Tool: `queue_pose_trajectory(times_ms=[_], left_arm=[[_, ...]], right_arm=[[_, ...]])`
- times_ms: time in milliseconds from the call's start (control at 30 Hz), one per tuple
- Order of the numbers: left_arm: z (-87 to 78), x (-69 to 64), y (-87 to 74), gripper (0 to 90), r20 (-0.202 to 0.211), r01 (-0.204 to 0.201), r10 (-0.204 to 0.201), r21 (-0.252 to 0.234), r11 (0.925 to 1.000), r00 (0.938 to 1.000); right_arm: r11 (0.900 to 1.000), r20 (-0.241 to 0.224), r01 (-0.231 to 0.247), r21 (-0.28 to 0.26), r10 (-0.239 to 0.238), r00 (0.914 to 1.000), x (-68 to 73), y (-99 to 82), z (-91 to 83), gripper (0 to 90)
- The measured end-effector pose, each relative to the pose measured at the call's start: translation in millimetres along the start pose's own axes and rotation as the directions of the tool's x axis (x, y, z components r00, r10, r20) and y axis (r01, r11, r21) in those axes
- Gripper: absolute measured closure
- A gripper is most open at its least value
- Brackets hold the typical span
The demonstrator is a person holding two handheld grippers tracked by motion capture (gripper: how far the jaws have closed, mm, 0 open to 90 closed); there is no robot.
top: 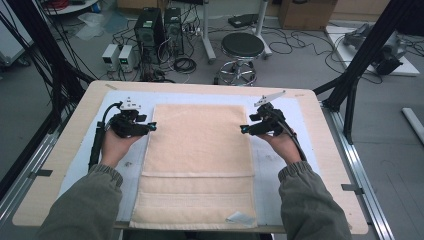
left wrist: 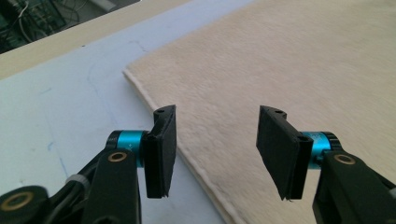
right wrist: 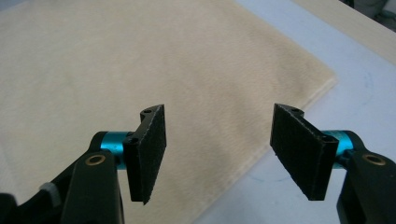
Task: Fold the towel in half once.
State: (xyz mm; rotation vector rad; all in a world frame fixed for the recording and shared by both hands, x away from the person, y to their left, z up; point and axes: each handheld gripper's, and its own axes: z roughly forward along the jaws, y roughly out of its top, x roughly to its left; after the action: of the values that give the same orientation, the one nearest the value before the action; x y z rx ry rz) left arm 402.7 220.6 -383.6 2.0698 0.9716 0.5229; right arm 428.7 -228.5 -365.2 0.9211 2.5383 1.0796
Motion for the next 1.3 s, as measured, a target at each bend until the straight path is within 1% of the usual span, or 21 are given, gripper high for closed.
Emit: queue_pose_trajectory(times_ms=[33, 100, 167, 233, 267, 333, 400, 500, 567, 633, 667, 733, 800, 833, 867, 900, 933, 1000, 1067, 1200, 1300], left_arm=[[-3.3, -3.5, -2.9, 45.8, 0.006, -0.017, 0.018, -0.009, 0.9998, 0.9998], [-10.5, -8.7, -9.9, 45.2, 0.015, -0.020, 0.021, -0.030, 0.9993, 0.9997], [-17.1, -12.6, -17.1, 42.3, 0.024, -0.018, 0.019, -0.042, 0.9989, 0.9995], [-22.5, -16.1, -24.0, 41.7, 0.033, -0.025, 0.026, -0.046, 0.9986, 0.9991], [-26.5, -18.7, -29.1, 41.4, 0.039, -0.024, 0.026, -0.055, 0.9982, 0.9989], [-31.8, -21.9, -36.1, 40.8, 0.053, -0.019, 0.022, -0.054, 0.9983, 0.9984], [-35.6, -25.4, -42.5, 39.1, 0.067, -0.015, 0.020, -0.076, 0.9970, 0.9975], [-39.9, -30.9, -51.0, 37.8, 0.083, -0.014, 0.020, -0.080, 0.9967, 0.9963], [-41.3, -35.0, -55.1, 37.8, 0.091, -0.013, 0.021, -0.085, 0.9963, 0.9956], [-42.0, -38.8, -58.7, 37.8, 0.102, -0.021, 0.029, -0.079, 0.9966, 0.9944], [-41.9, -41.3, -60.7, 37.8, 0.105, -0.017, 0.025, -0.084, 0.9963, 0.9942], [-42.0, -45.0, -64.0, 37.9, 0.110, -0.026, 0.035, -0.084, 0.9962, 0.9933], [-41.5, -48.3, -67.8, 37.8, 0.115, -0.030, 0.040, -0.083, 0.9961, 0.9926], [-41.2, -49.7, -69.1, 37.8, 0.120, -0.027, 0.036, -0.079, 0.9965, 0.9921], [-41.3, -50.8, -70.1, 37.7, 0.125, -0.031, 0.040, -0.074, 0.9968, 0.9914], [-41.4, -52.0, -70.6, 37.5, 0.129, -0.031, 0.040, -0.075, 0.9967, 0.9908], [-41.7, -52.7, -70.6, 37.4, 0.129, -0.036, 0.045, -0.072, 0.9968, 0.9906], [-42.0, -54.9, -70.5, 37.4, 0.132, -0.038, 0.047, -0.071, 0.9968, 0.9902], [-41.7, -57.0, -70.3, 37.4, 0.137, -0.040, 0.049, -0.065, 0.9971, 0.9894], [-38.9, -61.8, -70.4, 37.3, 0.151, -0.058, 0.063, -0.043, 0.9974, 0.9865], [-36.7, -65.5, -71.2, 37.8, 0.159, -0.074, 0.077, -0.026, 0.9969, 0.9842]], right_arm=[[0.9999, 0.002, 0.014, 0.000, -0.014, 0.9999, 4.2, -2.9, -0.9, 34.7], [0.9997, 0.001, 0.025, -0.004, -0.025, 0.9997, 11.1, -8.1, -3.5, 34.2], [0.9994, -0.002, 0.033, -0.015, -0.033, 0.9995, 17.3, -14.7, -6.7, 32.4], [0.9996, -0.014, 0.027, -0.012, -0.028, 0.9995, 21.0, -20.0, -8.7, 30.9], [0.9997, -0.015, 0.024, -0.005, -0.024, 0.9996, 23.4, -22.8, -10.0, 30.5], [0.9993, -0.008, 0.036, -0.001, -0.036, 0.9993, 27.4, -28.4, -12.4, 28.6], [0.9994, -0.013, 0.032, -0.013, -0.032, 0.9994, 31.9, -34.3, -15.5, 27.9], [0.9992, -0.009, 0.037, -0.017, -0.037, 0.9993, 39.1, -41.0, -18.7, 27.8], [0.9989, -0.007, 0.044, -0.013, -0.045, 0.9990, 43.6, -46.4, -19.7, 27.2], [0.9983, -0.012, 0.054, 0.020, -0.054, 0.9985, 46.6, -47.6, -19.4, 27.2], [0.9976, -0.013, 0.065, 0.023, -0.064, 0.9978, 49.9, -47.6, -19.8, 27.6], [0.9966, -0.029, 0.079, 0.024, -0.078, 0.9965, 55.3, -46.7, -22.0, 27.8], [0.9953, -0.028, 0.095, 0.019, -0.094, 0.9951, 59.7, -46.8, -23.8, 27.8], [0.9954, -0.024, 0.095, 0.016, -0.094, 0.9952, 61.0, -47.7, -24.9, 27.9], [0.9955, -0.020, 0.094, -0.009, -0.095, 0.9953, 62.0, -50.6, -26.1, 29.1], [0.9965, -0.019, 0.081, -0.017, -0.082, 0.9965, 62.4, -55.1, -26.8, 29.3], [0.9968, -0.017, 0.079, -0.010, -0.079, 0.9967, 62.0, -59.2, -26.4, 29.3], [0.9979, -0.019, 0.063, -0.015, -0.063, 0.9978, 62.0, -68.2, -26.1, 29.4], [0.9980, -0.019, 0.060, -0.022, -0.060, 0.9980, 62.6, -74.6, -25.3, 30.2], [0.9978, -0.036, 0.060, -0.028, -0.061, 0.9975, 64.6, -79.9, -20.3, 33.8], [0.9971, -0.054, 0.071, -0.027, -0.072, 0.9959, 65.7, -81.1, -12.1, 38.6]])
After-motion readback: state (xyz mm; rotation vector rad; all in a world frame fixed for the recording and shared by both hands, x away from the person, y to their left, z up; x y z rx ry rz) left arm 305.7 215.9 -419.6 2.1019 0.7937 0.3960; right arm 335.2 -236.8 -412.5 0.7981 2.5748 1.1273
